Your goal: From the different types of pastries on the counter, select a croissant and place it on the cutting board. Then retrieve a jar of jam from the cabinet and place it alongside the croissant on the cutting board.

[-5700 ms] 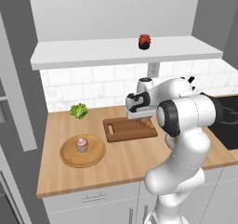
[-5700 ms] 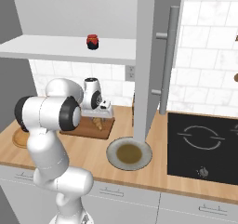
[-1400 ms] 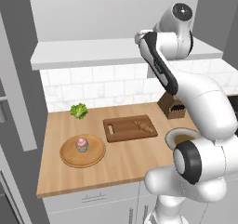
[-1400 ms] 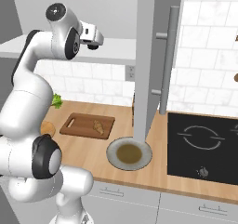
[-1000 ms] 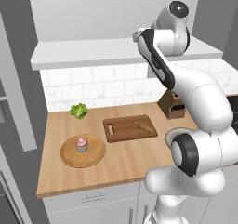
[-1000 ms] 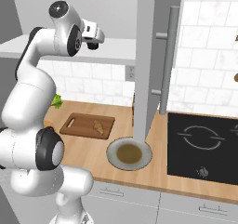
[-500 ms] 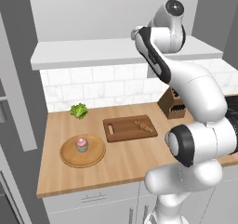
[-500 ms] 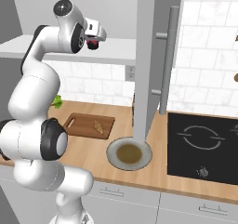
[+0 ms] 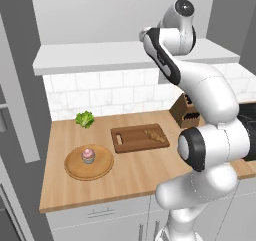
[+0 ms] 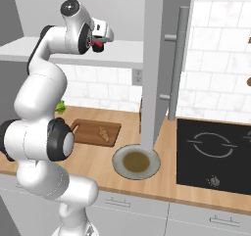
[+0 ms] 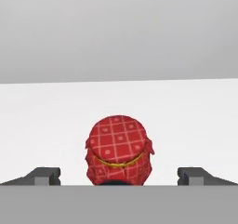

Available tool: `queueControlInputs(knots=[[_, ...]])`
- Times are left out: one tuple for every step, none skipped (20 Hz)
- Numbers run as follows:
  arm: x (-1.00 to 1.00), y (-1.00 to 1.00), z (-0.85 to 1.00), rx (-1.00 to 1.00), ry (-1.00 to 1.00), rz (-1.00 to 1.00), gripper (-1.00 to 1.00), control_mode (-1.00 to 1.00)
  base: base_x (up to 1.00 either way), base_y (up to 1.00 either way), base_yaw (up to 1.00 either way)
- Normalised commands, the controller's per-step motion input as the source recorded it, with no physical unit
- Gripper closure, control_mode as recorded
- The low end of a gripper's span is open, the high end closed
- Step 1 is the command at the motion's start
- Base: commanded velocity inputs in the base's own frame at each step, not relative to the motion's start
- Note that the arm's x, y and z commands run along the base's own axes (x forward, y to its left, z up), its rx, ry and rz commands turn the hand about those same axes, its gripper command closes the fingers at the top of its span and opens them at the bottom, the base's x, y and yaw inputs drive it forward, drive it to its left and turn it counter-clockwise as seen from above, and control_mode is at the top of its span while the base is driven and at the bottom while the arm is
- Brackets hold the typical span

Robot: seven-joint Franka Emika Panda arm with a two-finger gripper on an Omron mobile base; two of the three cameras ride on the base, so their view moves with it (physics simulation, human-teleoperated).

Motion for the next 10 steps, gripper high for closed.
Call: queueControlInputs(knots=[[0.05, 0.00, 0.00, 0.00, 0.00, 0.00, -1.00, -1.00, 0.00, 0.00, 0.00], [0.03, 0.00, 0.00, 0.00, 0.00, 0.00, -1.00, -1.00, 0.00, 0.00, 0.00], [0.00, 0.00, 0.00, 0.00, 0.00, 0.00, -1.00, -1.00, 0.00, 0.00, 0.00], [0.04, 0.00, -0.01, 0.00, 0.00, 0.00, -1.00, -1.00, 0.00, 0.00, 0.00], [0.06, 0.00, 0.00, 0.00, 0.00, 0.00, -1.00, -1.00, 0.00, 0.00, 0.00], [0.05, 0.00, 0.00, 0.00, 0.00, 0.00, -1.00, -1.00, 0.00, 0.00, 0.00], [0.04, 0.00, 0.00, 0.00, 0.00, 0.00, -1.00, -1.00, 0.00, 0.00, 0.00], [0.07, 0.00, -0.09, 0.00, 0.02, 0.00, -1.00, -1.00, 0.00, 0.00, 0.00], [0.09, 0.00, -0.10, 0.00, 0.03, 0.00, -1.00, -1.00, 0.00, 0.00, 0.00], [0.11, 0.00, -0.11, 0.00, 0.03, 0.00, -1.00, -1.00, 0.00, 0.00, 0.00]])
